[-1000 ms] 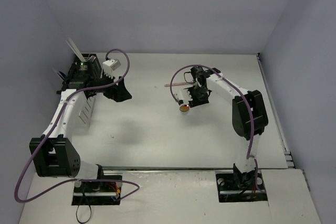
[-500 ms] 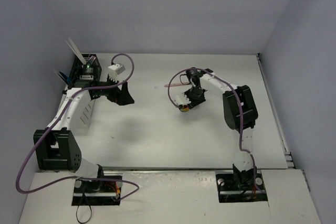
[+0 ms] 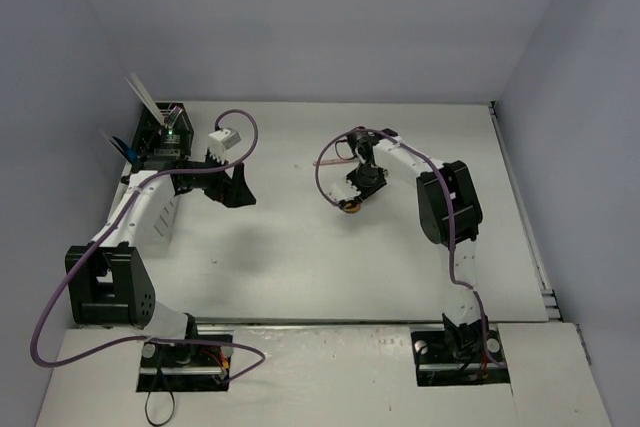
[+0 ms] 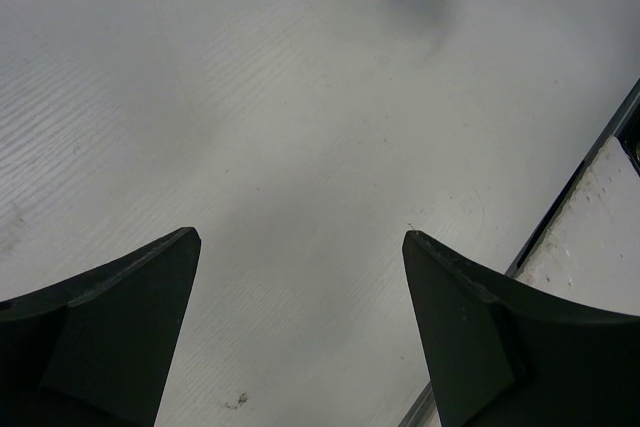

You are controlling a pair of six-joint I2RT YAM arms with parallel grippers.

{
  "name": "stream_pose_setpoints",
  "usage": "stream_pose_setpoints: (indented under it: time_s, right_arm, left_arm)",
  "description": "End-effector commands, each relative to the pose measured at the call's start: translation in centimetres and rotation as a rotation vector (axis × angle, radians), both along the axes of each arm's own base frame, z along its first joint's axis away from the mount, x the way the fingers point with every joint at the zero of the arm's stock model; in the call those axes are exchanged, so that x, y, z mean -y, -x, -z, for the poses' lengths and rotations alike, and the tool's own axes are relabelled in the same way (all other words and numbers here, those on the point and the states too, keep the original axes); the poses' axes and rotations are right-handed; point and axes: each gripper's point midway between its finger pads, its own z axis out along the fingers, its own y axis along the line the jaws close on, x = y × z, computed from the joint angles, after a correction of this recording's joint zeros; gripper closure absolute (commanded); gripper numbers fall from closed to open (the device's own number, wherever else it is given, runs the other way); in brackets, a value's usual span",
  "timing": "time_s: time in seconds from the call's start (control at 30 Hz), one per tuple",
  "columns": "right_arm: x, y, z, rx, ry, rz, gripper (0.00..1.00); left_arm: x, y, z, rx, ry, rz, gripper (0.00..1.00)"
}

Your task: Sort the eating utensils into containers

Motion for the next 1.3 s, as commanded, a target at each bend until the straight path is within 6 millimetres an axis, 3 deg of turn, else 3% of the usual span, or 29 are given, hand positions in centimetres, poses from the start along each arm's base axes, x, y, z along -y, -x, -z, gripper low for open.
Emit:
stream_pose_setpoints:
  time_s: [0.0,0.23,0.53,0.83,1.0,1.1,1.27]
  right_arm:
    - [1.5,3.9,5.2,-0.166,0.143,-0.079,0.71]
    - [1.5,5.0,6.7,-0.227,0.215,-0.091,0.71]
    - [1.1,8.2,7.3,-0.305,0.26,-0.108,0.75]
    - [-2.6,11.6,6.1,-0.39,0.166,-0.05,0.94]
    - [-4.7,13.1,4.2,-0.409,0.084,0.054,1.0]
    - [-6.7,14.5,1.8,-0.426,-0.009,0.12,1.0]
    - [-9.2,15.8,-2.8,-0.467,-0.172,0.266,1.0]
  left_arm:
    - [0.4,-0.8,-2.9,0.106,0.023,0.028,0.19]
    - [0.8,-0.7,-3.9,0.097,0.056,0.019,0.19]
    - [0.5,-0.7,-5.3,0.126,0.06,-0.001,0.19]
    - [0.2,-0.8,-6.2,0.14,0.056,-0.008,0.19]
    - [0.1,-0.7,-6.5,0.149,0.052,-0.015,0.19]
    - [-1.1,-1.2,-6.7,0.149,0.053,-0.073,0.19]
    - [-2.4,-2.5,-8.9,0.227,0.154,-0.195,0.19]
